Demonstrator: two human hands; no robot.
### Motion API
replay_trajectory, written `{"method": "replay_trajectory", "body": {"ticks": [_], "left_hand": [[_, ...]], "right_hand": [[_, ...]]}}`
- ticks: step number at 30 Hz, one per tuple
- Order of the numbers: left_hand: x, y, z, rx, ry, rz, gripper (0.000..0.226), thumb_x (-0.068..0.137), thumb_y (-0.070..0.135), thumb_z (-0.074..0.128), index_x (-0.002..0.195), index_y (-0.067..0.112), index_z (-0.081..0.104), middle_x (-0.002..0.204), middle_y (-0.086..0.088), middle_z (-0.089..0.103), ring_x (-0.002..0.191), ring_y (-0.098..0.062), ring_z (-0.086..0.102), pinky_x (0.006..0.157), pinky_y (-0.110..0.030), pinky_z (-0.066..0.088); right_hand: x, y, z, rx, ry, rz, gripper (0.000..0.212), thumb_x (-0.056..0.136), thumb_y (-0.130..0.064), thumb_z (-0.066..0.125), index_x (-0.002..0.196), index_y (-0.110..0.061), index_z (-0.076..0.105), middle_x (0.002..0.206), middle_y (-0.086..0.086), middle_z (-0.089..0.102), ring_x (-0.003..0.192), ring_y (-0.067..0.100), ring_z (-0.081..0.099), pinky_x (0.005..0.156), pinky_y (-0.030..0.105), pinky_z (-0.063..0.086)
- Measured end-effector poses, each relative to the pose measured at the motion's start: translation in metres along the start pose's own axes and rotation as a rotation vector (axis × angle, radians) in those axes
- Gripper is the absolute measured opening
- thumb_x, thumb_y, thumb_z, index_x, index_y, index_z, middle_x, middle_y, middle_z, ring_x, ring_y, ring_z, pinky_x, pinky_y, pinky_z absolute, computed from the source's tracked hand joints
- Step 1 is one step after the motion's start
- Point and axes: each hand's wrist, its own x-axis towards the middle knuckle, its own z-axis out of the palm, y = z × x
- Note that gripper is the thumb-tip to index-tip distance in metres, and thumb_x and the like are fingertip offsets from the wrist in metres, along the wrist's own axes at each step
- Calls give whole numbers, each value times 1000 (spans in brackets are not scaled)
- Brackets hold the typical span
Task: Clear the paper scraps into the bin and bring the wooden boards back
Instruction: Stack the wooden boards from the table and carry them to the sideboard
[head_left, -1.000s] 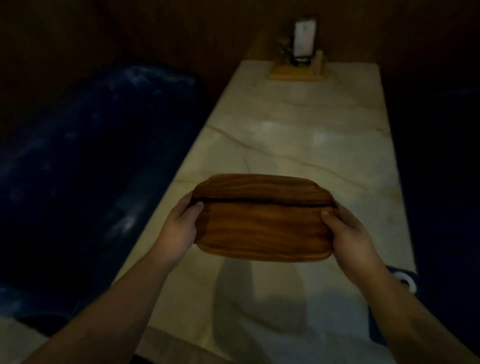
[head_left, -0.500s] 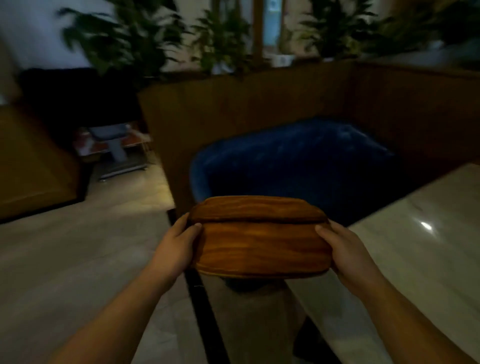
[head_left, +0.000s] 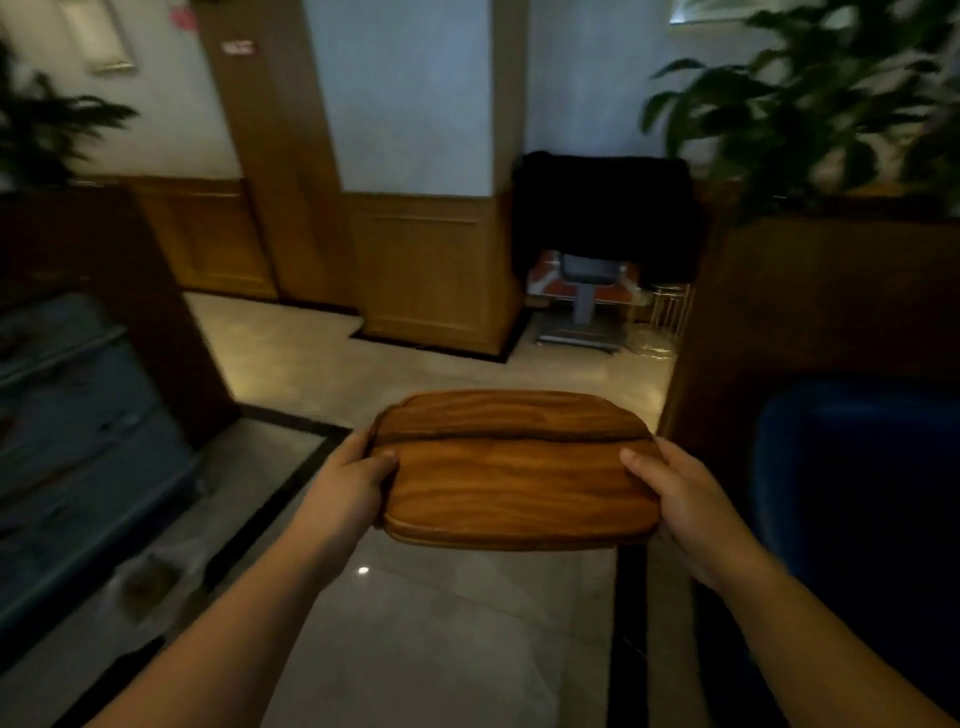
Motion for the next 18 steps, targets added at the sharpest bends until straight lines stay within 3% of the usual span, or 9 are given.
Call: {"method": "replay_trajectory", "body": {"ticks": [2, 7, 9, 12, 14, 18], "left_hand": [[13, -2, -32, -18, 78, -22, 37, 77, 26, 50, 106, 45, 62, 92, -8, 73, 79, -31, 69, 63, -44, 55], [48, -5, -104, -90, 330, -78, 39, 76, 23, 53, 111, 38, 60, 96, -12, 73, 79, -37, 67, 72, -53, 54], [60, -3, -127, -96, 461, -100, 38, 74, 23, 54, 110, 32, 60, 89, -10, 74, 78, -33, 70, 71, -52, 57], [73, 2, -166, -43, 674, -94, 30, 81, 21, 53, 110, 22, 53, 89, -13, 69, 65, -25, 68, 58, -42, 55], [76, 6, -193, -48, 792, -113, 30, 87, 22, 53, 115, 26, 44, 96, -10, 63, 62, -22, 67, 48, -34, 54], [70, 6, -261, -17, 972, -156, 31, 85, 31, 53, 113, 34, 42, 98, -9, 62, 72, -30, 69, 58, -48, 60]], "right_hand": [[42, 3, 34, -23, -75, -13, 39, 74, -52, 66, 110, -38, 67, 108, -5, 74, 99, 16, 69, 85, 36, 52], [139, 4, 117, -39, -263, -30, 44, 65, -64, 66, 102, -39, 65, 96, -16, 74, 88, 8, 70, 80, 36, 53], [175, 0, 152, -50, -375, -22, 50, 64, -66, 68, 104, -38, 66, 100, -10, 75, 93, 14, 70, 83, 40, 53], [223, -10, 211, -72, -506, -42, 38, 75, -59, 66, 105, -37, 67, 103, -4, 74, 96, 19, 69, 86, 43, 53], [247, -14, 252, -71, -560, -65, 32, 79, -53, 65, 104, -33, 67, 100, -3, 75, 91, 18, 70, 81, 41, 55], [272, -17, 350, -36, -672, -49, 26, 82, -42, 66, 103, -28, 60, 106, 5, 69, 96, 25, 67, 79, 42, 55]]}}
